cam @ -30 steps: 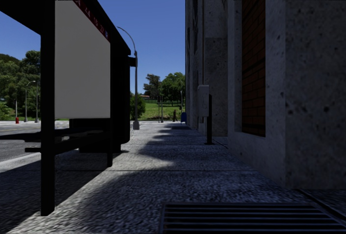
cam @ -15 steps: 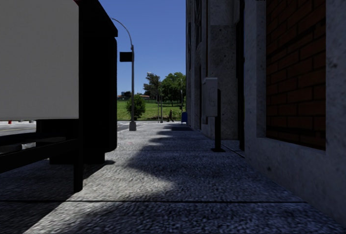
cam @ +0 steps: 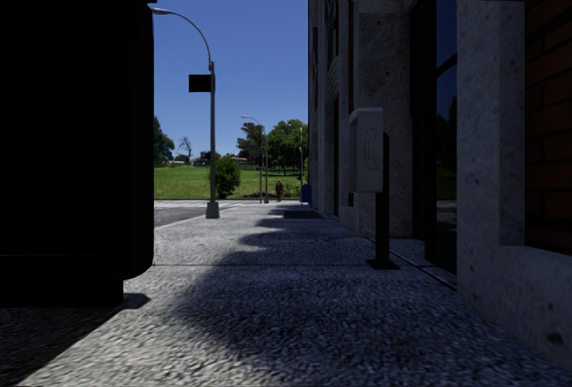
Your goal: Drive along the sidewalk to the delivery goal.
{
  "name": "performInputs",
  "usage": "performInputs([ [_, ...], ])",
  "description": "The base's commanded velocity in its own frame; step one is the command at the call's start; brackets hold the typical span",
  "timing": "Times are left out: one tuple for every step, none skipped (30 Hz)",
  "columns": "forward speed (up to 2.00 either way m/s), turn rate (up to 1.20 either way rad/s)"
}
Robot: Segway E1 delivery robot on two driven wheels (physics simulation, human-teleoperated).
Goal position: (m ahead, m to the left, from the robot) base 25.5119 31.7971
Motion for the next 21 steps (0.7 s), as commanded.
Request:
performInputs([
  [2.0,0.0],
  [2.0,0.0],
  [2.0,0.0],
  [2.0,0.0],
  [2.0,0.0],
  [2.0,0.0],
  [2.0,0.0],
  [2.0,0.0],
  [2.0,0.0],
  [2.0,0.0],
  [2.0,0.0],
  [2.0,0.0],
  [2.0,0.0],
  [2.0,0.0],
  [2.0,0.0],
  [2.0,0.0],
  [2.0,0.0],
  [2.0,0.0],
  [2.0,0.0],
  [2.0,0.0],
  [2.0,0.0],
])
